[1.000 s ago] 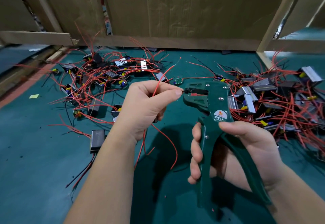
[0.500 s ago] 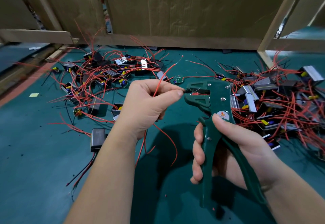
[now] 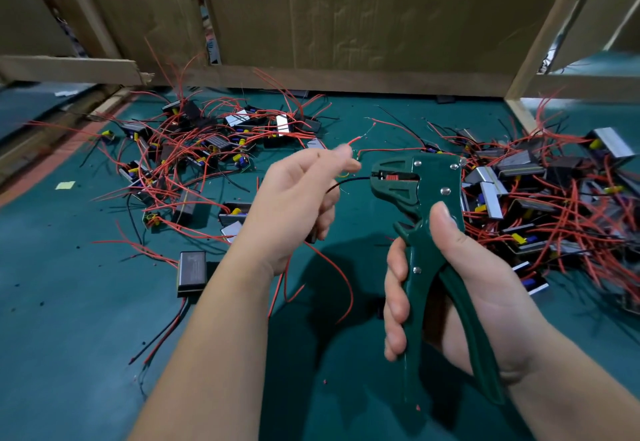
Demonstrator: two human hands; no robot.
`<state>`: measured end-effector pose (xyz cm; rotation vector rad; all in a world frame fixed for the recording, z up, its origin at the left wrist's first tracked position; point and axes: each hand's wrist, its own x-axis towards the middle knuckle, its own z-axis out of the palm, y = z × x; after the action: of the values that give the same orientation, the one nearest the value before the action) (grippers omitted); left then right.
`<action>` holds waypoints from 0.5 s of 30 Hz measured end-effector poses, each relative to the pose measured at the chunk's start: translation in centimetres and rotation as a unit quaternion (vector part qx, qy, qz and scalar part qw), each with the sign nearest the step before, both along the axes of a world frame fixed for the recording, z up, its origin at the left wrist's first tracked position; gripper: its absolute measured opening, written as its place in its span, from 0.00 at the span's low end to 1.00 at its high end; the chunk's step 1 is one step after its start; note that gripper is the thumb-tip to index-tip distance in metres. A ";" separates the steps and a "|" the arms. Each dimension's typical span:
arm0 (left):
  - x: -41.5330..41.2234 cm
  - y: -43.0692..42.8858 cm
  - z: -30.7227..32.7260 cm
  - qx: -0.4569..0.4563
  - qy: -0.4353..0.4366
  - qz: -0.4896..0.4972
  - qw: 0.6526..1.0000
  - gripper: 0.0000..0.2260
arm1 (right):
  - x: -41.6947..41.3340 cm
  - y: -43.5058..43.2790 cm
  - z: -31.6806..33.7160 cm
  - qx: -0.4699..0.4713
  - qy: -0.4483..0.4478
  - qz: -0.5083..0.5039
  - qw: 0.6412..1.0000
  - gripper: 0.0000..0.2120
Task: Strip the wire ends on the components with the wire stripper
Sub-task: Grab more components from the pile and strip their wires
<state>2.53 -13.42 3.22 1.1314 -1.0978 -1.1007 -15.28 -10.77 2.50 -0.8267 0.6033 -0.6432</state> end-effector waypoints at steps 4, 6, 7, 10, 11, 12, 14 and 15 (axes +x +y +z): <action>-0.3 -0.4 -0.3 0.083 -0.024 0.007 0.996 0.22 | 1.0 -0.2 -0.3 0.034 0.033 -0.090 0.995 0.23; -0.6 -0.5 -0.6 0.103 -0.026 0.018 0.994 0.24 | 1.2 -0.5 -0.3 0.041 0.001 -0.105 0.994 0.20; -0.7 -0.6 -0.7 0.105 -0.007 0.031 0.994 0.24 | 1.1 -0.6 -0.2 0.040 -0.019 -0.107 0.993 0.18; -0.5 -0.8 -0.4 0.096 0.106 0.021 0.990 0.27 | 0.5 -0.9 0.1 0.031 -0.070 -0.087 0.993 0.18; -0.6 -0.9 -0.2 0.094 0.131 -0.005 0.987 0.28 | 0.3 -0.8 0.1 0.029 -0.078 -0.067 0.994 0.19; -0.8 -0.8 -0.1 0.094 0.143 -0.032 0.985 0.30 | 0.3 -0.7 0.1 0.027 -0.077 -0.043 0.996 0.20; -1.3 -0.6 0.0 0.090 0.144 -0.067 0.983 0.34 | 0.4 -0.5 -0.1 0.016 -0.062 -0.001 0.998 0.23; -1.4 -0.6 0.0 0.081 0.148 -0.070 0.983 0.35 | 0.4 -0.5 -0.2 0.012 -0.056 0.014 0.998 0.26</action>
<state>1.09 -14.01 3.21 0.9860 -0.8750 -1.4414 -14.86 -11.28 2.28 -0.7699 0.4975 -0.6516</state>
